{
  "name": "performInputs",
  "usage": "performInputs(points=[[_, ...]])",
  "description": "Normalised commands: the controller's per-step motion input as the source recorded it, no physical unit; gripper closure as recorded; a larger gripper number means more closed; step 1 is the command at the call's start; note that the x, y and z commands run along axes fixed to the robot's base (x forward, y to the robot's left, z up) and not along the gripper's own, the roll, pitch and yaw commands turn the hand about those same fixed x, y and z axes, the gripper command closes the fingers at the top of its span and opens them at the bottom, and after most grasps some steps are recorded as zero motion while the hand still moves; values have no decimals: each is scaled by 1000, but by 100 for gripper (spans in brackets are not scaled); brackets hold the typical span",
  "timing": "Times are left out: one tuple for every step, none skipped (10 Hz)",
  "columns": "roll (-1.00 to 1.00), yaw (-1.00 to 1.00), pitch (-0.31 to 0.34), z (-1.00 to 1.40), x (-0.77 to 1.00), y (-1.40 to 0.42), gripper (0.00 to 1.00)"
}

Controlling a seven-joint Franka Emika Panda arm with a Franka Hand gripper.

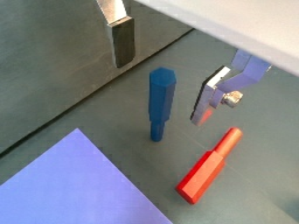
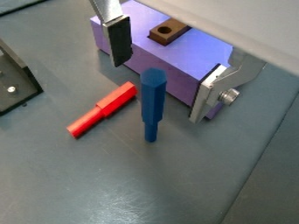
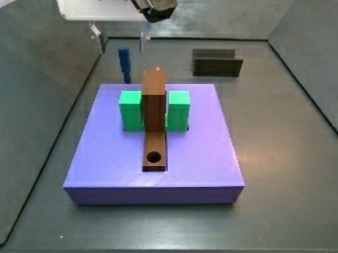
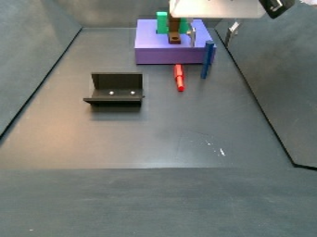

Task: Pick up the blue object. Move up. Move to above the board. Insert the blue object.
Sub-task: Pick up the blue object.

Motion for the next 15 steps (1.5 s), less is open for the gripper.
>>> performInputs(points=[[97,0,-13,-231,0,0,0],[104,0,-7,-251,0,0,0],[116,0,-4,-246,0,0,0],[114,0,0,-203,0,0,0],[57,0,0,-146,51,34,0],[64,0,0,-134,43,54,0],[14,0,0,-43,3,117,0],[0,0,0,0,17,49,0],[0,31,0,0,0,0,0],[0,0,0,0,0,0,0],[0,0,0,0,0,0,100],[0,0,0,0,0,0,100],[0,0,0,0,0,0,100],[0,0,0,0,0,0,100],[0,0,0,0,0,0,100]])
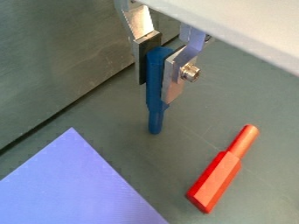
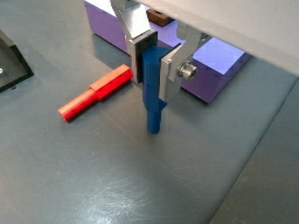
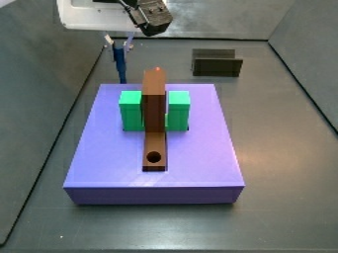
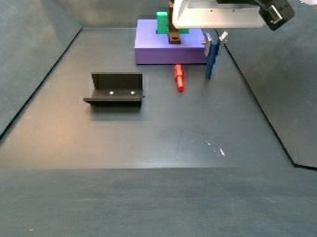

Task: Pick up the blue object. Move up. Move to above the board. Insert the blue object.
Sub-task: Pick up the blue object.

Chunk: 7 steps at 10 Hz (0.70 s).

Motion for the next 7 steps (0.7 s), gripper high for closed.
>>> performInputs(points=[[0,0,0,0,0,0,100],[0,0,0,0,0,0,100],[0,0,0,0,0,0,100],[0,0,0,0,0,0,100],[0,0,0,0,0,0,100],[0,0,0,0,0,0,100],[0,0,0,0,0,0,100]])
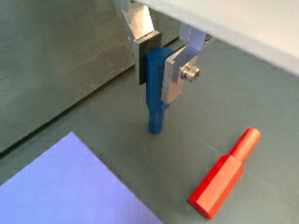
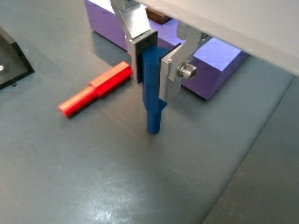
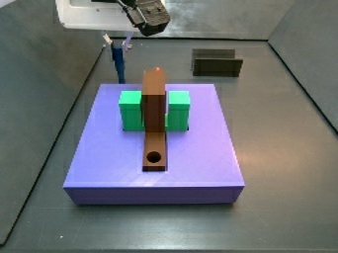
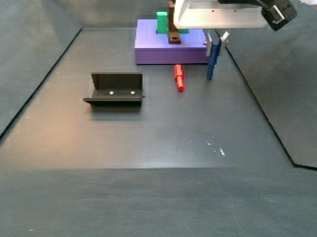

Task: Pick up the blue object. Move up. Move to above the board. Insert the blue object.
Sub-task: Pick up the blue object, then move up, then move to above the board.

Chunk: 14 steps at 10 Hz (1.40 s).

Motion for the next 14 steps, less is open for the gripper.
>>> performInputs(points=[[0,0,0,0,0,0,100],[0,0,0,0,0,0,100],[0,0,0,0,0,0,100],[0,0,0,0,0,0,100],[0,0,0,833,0,0,100],[10,2,10,816,-10,76,100],[-6,-5,27,642,-46,69,100],[-53,-4,-2,238,-13,26,100],[0,0,0,1400,0,0,100],[-3,0,33,1400,-26,-1,100],[-32,-2,21,1400,-69,-10,100],[-56,-5,-1,1400,-46,-2,100],[-53,-7,48,1400,28,3,100],[-42,-7,103,720,36,0,100]])
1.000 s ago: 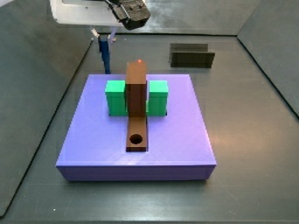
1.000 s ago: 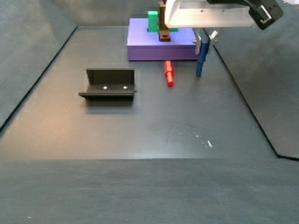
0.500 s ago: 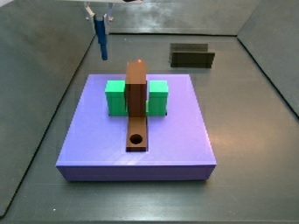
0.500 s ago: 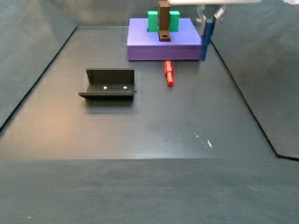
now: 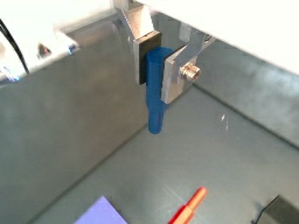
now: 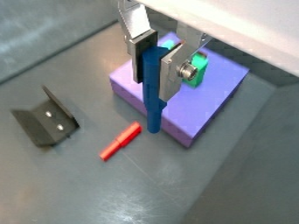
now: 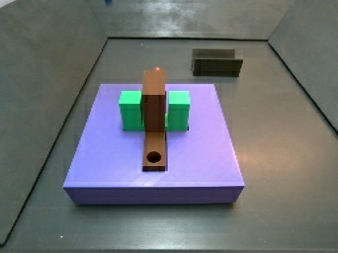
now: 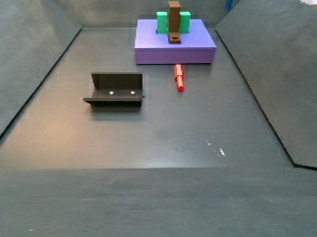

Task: Pick up the blue object. Move up. Move to above the board. Insert the blue object.
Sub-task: Move to above the board, then insert the blue object.

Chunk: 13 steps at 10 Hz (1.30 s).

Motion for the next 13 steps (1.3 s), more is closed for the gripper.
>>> performInputs(points=[[-47,-6,79,351,29,4,100],[-49,-4,55,201,34,7,100],[6,-85,155,322,887,-1400,100],[93,-46,197,268,903,-1400,100],[103,-19,242,247,954,-1400,100],[36,-10,267,283,1042,-1400,100],[35,-5,234,314,1036,-1400,100],[107,9,172,135,516,-690,100],[88,4,133,63,275,-329,100],[36,10,58,56,127,-176,100],[0,-51,0,-34,0,0,100],[-24,26,-133,-231,0,-529,100],[7,266,-150,-260,0,-889,100]])
